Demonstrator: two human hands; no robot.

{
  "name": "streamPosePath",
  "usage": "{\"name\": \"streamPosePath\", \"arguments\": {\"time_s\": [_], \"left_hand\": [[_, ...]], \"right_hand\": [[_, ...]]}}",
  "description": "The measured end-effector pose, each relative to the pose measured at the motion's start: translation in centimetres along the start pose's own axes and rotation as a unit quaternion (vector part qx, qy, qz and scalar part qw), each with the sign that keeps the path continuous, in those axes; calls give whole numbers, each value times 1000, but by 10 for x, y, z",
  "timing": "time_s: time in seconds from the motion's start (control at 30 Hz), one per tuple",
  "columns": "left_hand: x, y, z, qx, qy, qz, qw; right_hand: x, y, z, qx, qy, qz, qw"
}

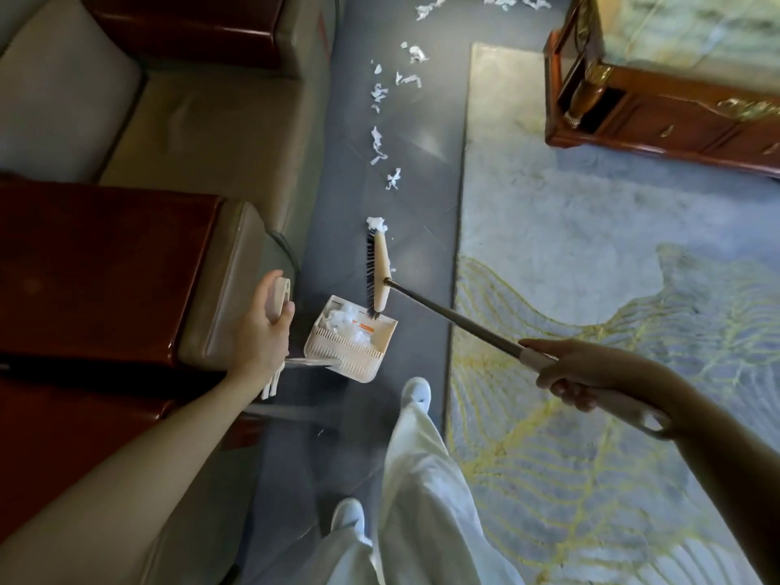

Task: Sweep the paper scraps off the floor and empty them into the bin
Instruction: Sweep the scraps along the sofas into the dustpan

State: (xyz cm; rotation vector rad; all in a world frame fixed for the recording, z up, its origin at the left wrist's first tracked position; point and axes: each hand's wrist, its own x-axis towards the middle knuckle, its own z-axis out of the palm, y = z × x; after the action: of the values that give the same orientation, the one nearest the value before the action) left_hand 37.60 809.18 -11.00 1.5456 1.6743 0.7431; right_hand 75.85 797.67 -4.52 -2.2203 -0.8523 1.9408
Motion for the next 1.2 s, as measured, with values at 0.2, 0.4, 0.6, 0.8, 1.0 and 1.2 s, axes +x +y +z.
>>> {"name": "streamPosePath", "arguments": {"time_s": [0.2,0.4,0.6,0.8,1.0,1.2], "left_hand": [[71,38,43,1,16,-28,999],[119,69,72,-4,32,-44,999],[137,68,75,20,22,-40,999],[149,62,78,38,11,-29,999],[167,59,81,15,11,-44,999],[153,49,72,8,2,-25,1000]], "right_hand": [[71,-68,-71,48,17,-38,998],[138,-141,-114,-46,45,-75,995],[202,-198,-128,-224,93,-99,965],[246,-211,-116,-360,84,-81,926],[206,-176,-94,-415,-5,-26,909],[137,-120,-76,-307,-78,26,948]]}}
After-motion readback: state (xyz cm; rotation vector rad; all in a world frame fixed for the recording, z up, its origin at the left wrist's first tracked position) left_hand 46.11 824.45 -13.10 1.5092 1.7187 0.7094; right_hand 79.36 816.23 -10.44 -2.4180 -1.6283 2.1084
